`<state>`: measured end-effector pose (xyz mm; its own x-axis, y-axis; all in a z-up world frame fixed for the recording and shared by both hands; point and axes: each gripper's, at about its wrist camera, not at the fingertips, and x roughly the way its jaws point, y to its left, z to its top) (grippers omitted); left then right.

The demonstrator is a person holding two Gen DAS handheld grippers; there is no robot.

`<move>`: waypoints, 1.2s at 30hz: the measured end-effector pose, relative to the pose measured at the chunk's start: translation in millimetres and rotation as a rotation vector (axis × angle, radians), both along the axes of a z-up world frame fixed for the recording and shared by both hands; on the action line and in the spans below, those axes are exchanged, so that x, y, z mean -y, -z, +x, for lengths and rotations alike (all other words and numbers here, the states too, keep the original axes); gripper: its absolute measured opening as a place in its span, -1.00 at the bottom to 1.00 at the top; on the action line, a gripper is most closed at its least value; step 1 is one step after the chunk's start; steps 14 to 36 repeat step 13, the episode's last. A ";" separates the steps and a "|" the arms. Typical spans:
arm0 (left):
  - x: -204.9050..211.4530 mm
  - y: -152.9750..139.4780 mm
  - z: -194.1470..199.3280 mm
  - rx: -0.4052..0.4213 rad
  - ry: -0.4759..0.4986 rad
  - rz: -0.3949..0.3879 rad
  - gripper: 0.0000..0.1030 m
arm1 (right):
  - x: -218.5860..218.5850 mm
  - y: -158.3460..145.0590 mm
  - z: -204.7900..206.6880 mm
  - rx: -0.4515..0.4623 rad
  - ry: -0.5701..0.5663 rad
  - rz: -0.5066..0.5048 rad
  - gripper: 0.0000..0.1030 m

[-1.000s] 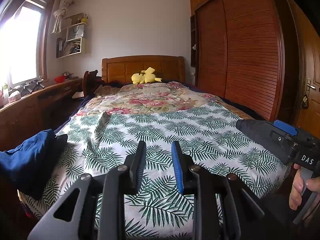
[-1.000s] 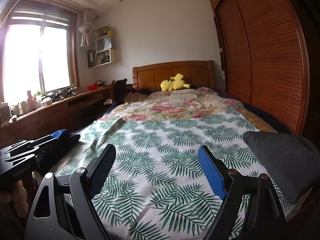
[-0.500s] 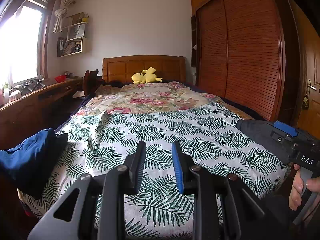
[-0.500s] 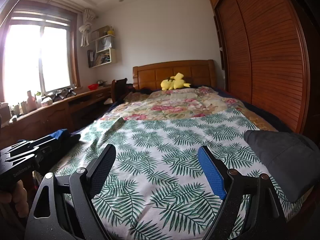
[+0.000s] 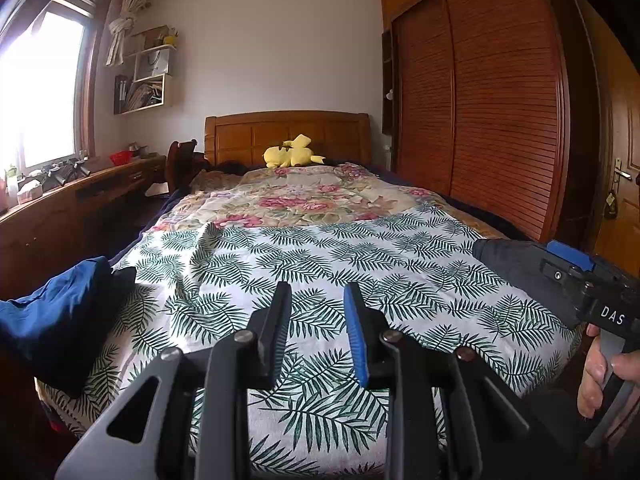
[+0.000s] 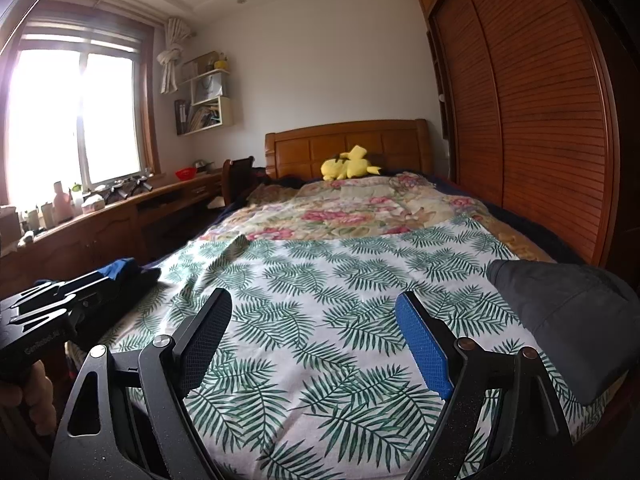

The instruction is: Fold large clothes

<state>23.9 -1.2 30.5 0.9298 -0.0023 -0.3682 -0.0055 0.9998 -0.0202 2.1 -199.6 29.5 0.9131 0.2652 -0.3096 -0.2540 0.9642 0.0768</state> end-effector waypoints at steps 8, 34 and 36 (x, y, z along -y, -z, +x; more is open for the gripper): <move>0.3 0.4 -0.3 0.001 -0.001 -0.001 -0.49 | 0.5 0.2 0.2 0.000 -0.001 0.000 0.66; 1.1 0.4 -0.2 -0.001 0.000 -0.001 -0.49 | -2.5 1.3 -0.3 0.000 -0.001 -0.001 0.67; 1.1 0.4 -0.2 -0.001 0.000 -0.001 -0.49 | -2.5 1.3 -0.3 0.000 -0.001 -0.001 0.67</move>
